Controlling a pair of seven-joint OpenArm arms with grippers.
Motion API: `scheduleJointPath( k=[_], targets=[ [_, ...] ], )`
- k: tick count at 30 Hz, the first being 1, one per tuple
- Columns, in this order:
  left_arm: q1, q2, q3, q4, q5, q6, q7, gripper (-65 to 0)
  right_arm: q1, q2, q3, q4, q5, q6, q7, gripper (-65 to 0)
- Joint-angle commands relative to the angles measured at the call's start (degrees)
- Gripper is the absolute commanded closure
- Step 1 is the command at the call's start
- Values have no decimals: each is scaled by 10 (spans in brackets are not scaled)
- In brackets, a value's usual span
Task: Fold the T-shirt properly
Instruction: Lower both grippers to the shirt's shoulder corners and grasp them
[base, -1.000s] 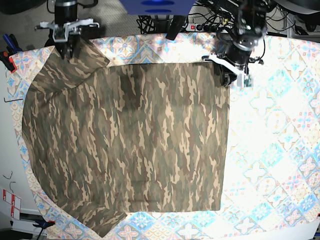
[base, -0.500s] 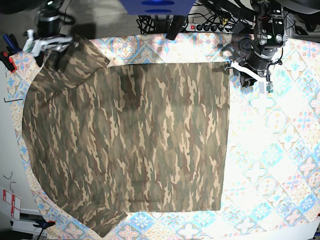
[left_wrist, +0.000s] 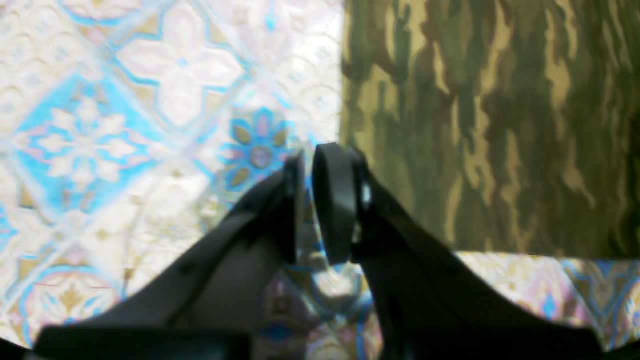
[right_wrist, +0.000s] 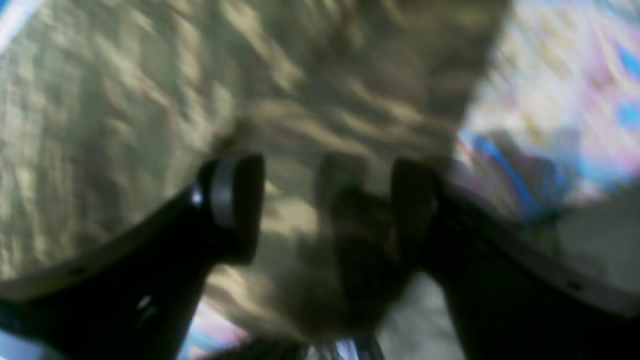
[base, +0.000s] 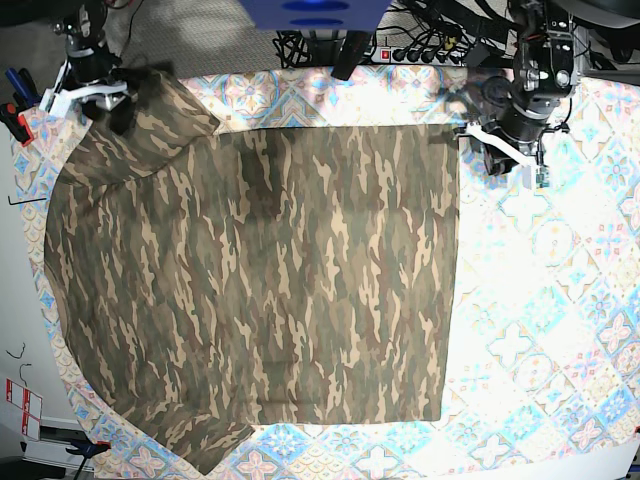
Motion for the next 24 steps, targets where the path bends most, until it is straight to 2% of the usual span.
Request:
scheduleJointPath(
  k=[1, 8, 11, 13, 17, 21, 24],
  targets=[
    [2, -4, -2, 9, -3, -4, -9, -87, 0, 6, 5, 5, 1, 8, 17, -405],
    [2, -4, -1, 9, -2, -4, -9, -87, 24, 6, 2, -59, 1, 16, 14, -404],
    [2, -4, -1, 9, -2, -4, -9, -87, 50, -6, 3, -113, 2, 63, 13, -403],
    [4, -4, -2, 9, -2, -4, -9, -87, 67, -13, 2, -141, 2, 83, 12, -402],
    [5, -4, -3, 9, 0, -4, -9, -87, 72, -13, 0, -158, 2, 84, 4, -401],
    [5, -4, -3, 9, 1, -4, -9, -87, 70, -14, -3, -115, 1, 84, -56, -401],
    [-1, -5, -4, 8, 1, -4, 16, -87, 69, -14, -42, -74, 1, 84, -72, -400]
  ],
)
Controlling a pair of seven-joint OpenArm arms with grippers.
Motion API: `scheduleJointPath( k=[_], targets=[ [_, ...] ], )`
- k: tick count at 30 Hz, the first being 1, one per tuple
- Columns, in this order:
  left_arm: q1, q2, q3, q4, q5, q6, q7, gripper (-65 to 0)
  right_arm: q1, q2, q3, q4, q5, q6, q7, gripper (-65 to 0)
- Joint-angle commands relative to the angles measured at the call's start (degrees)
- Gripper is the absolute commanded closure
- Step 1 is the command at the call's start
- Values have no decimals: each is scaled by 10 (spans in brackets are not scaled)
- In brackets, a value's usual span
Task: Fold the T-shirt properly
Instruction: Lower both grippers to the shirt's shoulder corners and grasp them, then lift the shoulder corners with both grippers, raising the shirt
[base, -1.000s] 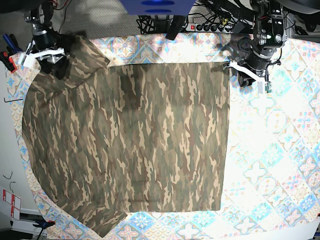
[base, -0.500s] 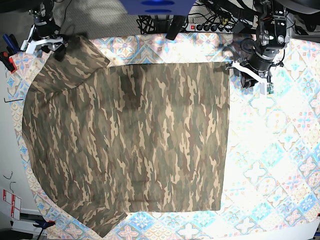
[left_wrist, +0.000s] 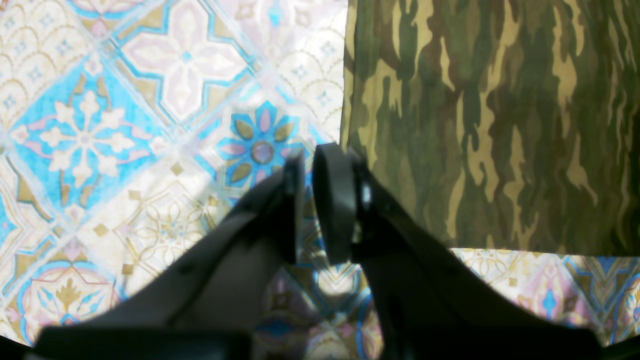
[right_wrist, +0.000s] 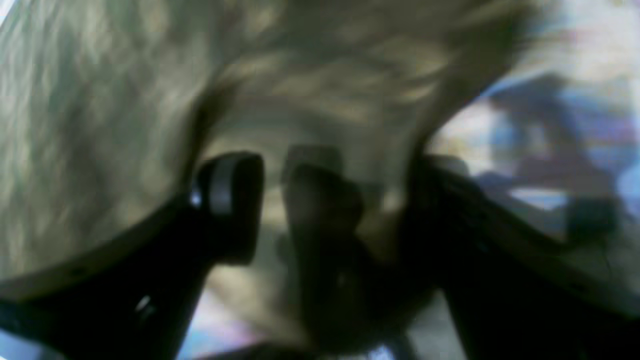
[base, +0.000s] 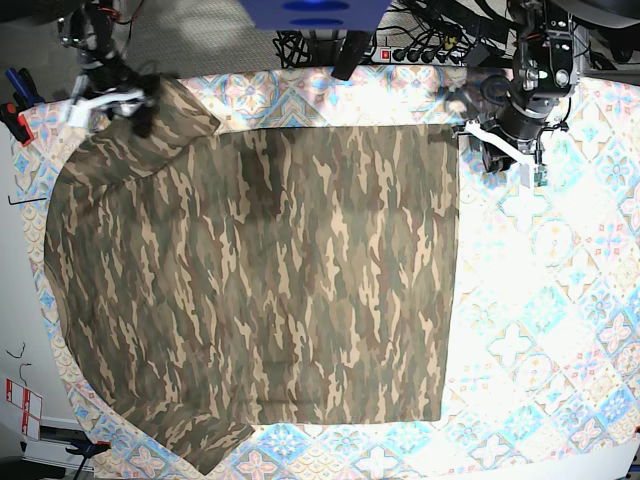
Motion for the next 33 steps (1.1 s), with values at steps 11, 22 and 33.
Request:
scheduleJointPath(
  k=[11, 22, 33],
  targets=[
    [-76, -14, -4, -57, -3, -59, 75, -88, -3, 1, -52, 24, 0, 9, -8, -400],
    [-103, -10, -24, -150, 0, -100, 76, -88, -4, 3, -52, 24, -1, 9, -12, -400],
    [-184, 19, -32, -352, -1, -264, 78, -88, -4, 4, -52, 24, -1, 9, -12, -400]
  ],
)
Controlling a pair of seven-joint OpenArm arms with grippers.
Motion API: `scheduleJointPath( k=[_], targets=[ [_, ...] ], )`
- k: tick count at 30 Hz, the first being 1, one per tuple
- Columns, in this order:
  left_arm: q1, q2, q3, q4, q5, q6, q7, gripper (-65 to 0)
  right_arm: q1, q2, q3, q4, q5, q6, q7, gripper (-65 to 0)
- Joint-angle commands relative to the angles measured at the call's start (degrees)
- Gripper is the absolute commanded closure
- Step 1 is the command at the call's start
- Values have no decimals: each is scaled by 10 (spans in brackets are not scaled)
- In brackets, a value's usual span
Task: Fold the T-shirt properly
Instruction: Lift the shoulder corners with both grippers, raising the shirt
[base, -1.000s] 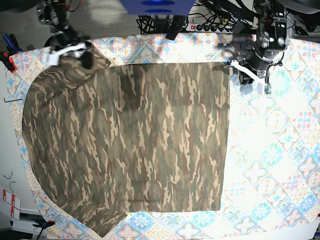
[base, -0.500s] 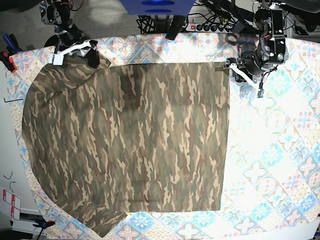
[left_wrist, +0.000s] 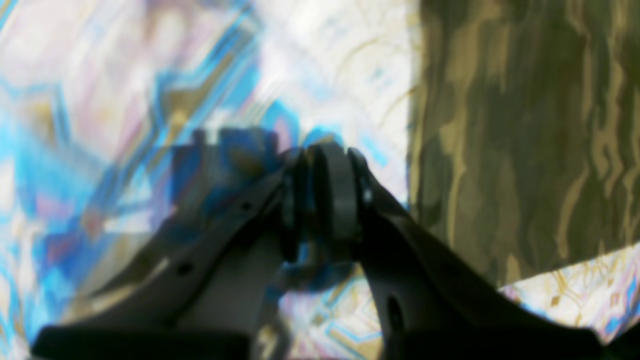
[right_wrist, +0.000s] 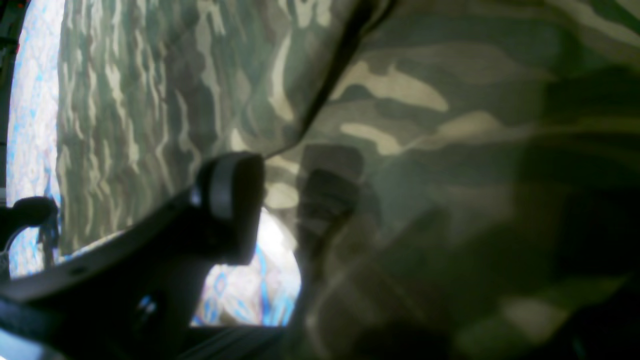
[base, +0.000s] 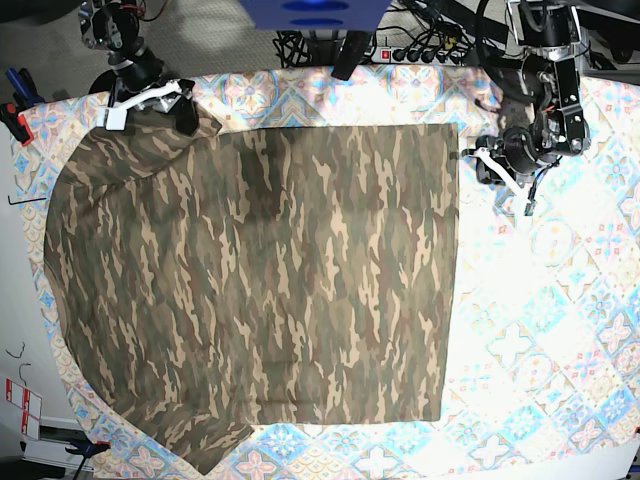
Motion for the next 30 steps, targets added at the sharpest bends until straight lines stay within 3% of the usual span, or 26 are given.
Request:
scheduleJointPath(
  k=[1, 6, 14, 17, 23, 26, 30],
  targets=[
    [2, 14, 6, -10, 7, -19, 35, -88, -5, 6, 3, 5, -3, -4, 0, -400],
    [-1, 30, 56, -37, 3, -59, 36, -88, -6, 6, 4, 5, -3, -4, 0, -400],
    [23, 33, 180, -37, -26, -76, 36, -88, -6, 6, 5, 5, -3, -4, 0, -400],
    [34, 29, 208, -37, -65, -86, 37, -88, -6, 6, 5, 5, -3, -4, 0, -400],
    [36, 29, 234, -37, -69, -86, 72, -81, -5, 16, 4, 5, -3, -4, 0, -396],
    [34, 28, 232, -37, -69, -86, 72, -79, -5, 18, 4, 5, -3, -4, 0, -311],
    [32, 11, 232, -36, -74, -86, 71, -23, -3, 26, 5, 5, -3, -4, 0, -82]
  ],
)
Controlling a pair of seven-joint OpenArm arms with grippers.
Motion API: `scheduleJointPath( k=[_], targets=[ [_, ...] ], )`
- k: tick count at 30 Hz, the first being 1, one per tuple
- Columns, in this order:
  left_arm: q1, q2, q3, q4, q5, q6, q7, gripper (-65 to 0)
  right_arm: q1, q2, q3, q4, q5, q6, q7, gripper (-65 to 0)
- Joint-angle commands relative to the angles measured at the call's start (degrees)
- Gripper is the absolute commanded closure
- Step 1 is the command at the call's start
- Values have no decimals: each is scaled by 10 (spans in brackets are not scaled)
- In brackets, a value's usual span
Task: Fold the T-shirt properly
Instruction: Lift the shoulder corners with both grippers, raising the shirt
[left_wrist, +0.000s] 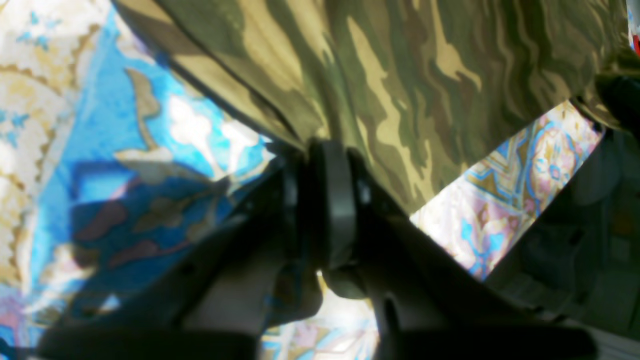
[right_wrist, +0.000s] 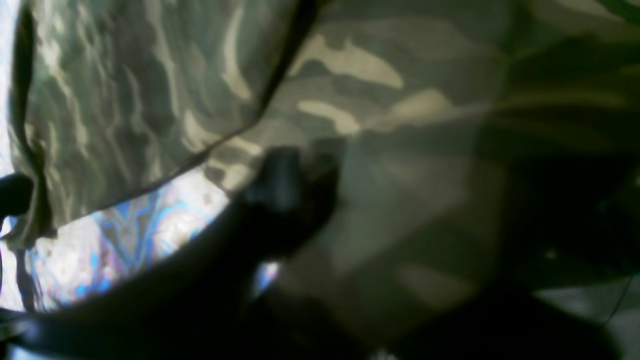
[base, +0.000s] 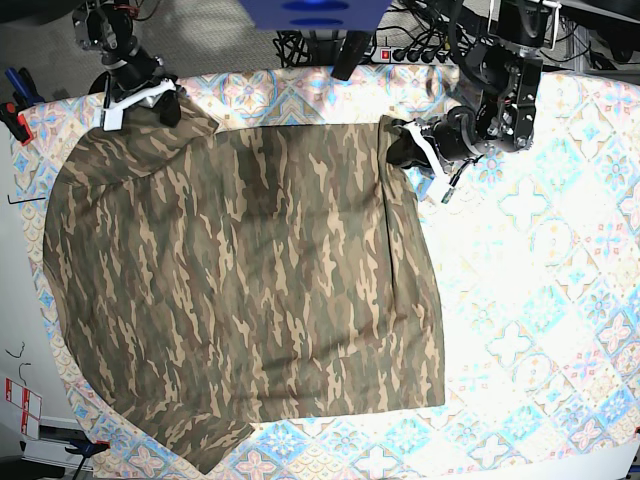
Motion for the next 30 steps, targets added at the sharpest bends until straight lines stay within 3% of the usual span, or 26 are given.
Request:
scheduleJointPath(
  k=[1, 2, 5, 12, 17, 23, 30],
  targets=[
    [28, 7, 22, -11, 35, -16, 112, -18, -1, 9, 6, 7, 6, 7, 9, -28],
    [28, 6, 21, -11, 35, -16, 112, -17, -1, 9, 7, 7, 6, 7, 9, 0],
    [27, -11, 10, -10, 32, -17, 106, -14, -1, 19, 8, 7, 5, 7, 11, -11],
    [32, -28, -40, 34, 21, -64, 96, -12, -1, 29, 7, 11, 5, 7, 13, -6],
    [32, -44, -44, 38, 21, -64, 95, -12, -1, 34, 8, 12, 3, 7, 27, -6],
    [39, -48, -116, 39, 21, -67, 96, -12, -16, 41, 8, 66, -103, 4, 67, -7],
    [41, -67, -156, 39, 21, -67, 96, -12, -39, 19, 33, 78, -143, 3, 70, -7]
  ],
)
